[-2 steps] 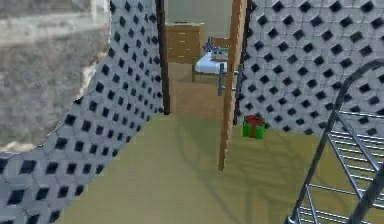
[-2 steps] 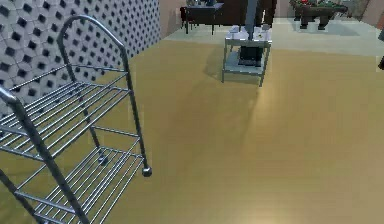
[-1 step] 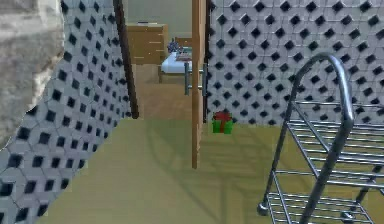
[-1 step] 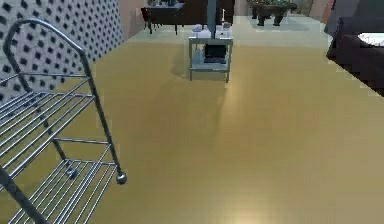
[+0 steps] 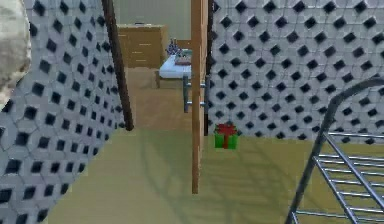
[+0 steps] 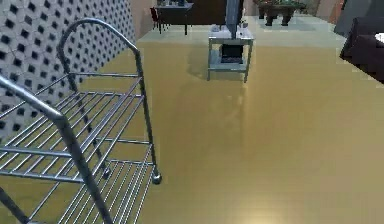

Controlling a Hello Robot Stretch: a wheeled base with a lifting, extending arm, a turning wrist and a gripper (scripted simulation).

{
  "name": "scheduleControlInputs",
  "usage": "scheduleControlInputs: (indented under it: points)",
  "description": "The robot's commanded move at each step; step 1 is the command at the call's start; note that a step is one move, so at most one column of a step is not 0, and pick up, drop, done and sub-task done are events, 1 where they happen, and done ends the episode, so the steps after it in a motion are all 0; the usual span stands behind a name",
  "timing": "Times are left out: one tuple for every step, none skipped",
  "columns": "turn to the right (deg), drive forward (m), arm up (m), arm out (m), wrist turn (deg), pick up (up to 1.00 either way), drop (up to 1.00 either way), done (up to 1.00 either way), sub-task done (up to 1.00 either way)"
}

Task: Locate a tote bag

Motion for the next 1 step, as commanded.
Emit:
scheduleControlInputs:
  points:
    - [-21.0,0.00,0.00,0.00,0.0,0.00,0.00,0.00,0.00]
